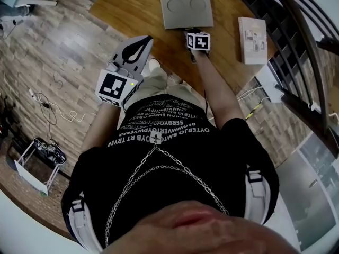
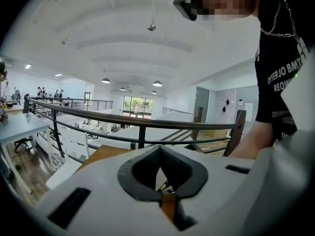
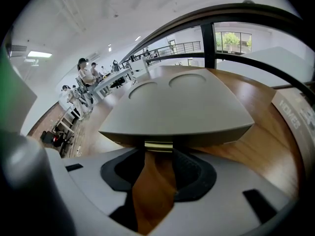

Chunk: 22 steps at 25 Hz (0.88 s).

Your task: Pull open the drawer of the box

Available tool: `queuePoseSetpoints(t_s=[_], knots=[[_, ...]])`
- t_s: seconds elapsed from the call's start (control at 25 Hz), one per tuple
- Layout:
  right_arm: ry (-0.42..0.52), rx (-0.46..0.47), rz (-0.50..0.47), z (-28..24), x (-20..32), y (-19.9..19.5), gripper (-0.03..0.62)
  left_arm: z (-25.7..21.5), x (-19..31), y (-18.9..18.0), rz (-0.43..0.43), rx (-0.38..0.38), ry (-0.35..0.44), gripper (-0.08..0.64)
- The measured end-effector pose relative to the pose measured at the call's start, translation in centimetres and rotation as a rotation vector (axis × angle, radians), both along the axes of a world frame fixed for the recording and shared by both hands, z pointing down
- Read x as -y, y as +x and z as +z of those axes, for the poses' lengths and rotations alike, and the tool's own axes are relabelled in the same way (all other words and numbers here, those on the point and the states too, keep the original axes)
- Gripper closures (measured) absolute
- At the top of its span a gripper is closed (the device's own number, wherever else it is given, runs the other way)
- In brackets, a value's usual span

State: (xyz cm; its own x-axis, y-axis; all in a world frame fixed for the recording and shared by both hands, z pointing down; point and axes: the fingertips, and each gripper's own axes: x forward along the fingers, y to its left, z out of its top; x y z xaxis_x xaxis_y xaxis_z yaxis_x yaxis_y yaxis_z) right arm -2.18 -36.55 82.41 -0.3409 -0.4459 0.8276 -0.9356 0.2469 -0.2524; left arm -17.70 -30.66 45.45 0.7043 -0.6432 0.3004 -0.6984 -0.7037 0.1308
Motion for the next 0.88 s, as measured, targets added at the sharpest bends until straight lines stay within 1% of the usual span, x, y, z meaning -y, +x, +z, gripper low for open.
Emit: queuePoseSetpoints(t_s=[0.2,0.52,0.88], knots=[[-0.007,-0.010,-0.027,-0.3,-0.2,0.0,0.423,0.0,-0.7,1.0,0.033,0.009,-0.006,0.554],[-0.026,-0.005,-0.035,-0.2,-1.4,0.1,0.425,-1.2,-0.7,1.0,0.020,0.015,0.017,0.554],[-0.057,0.005,-0.062,-0.2,-3.3,0.6,0.426,-1.9,-1.4,1.8,0.026,0.028,0.028,0.554]])
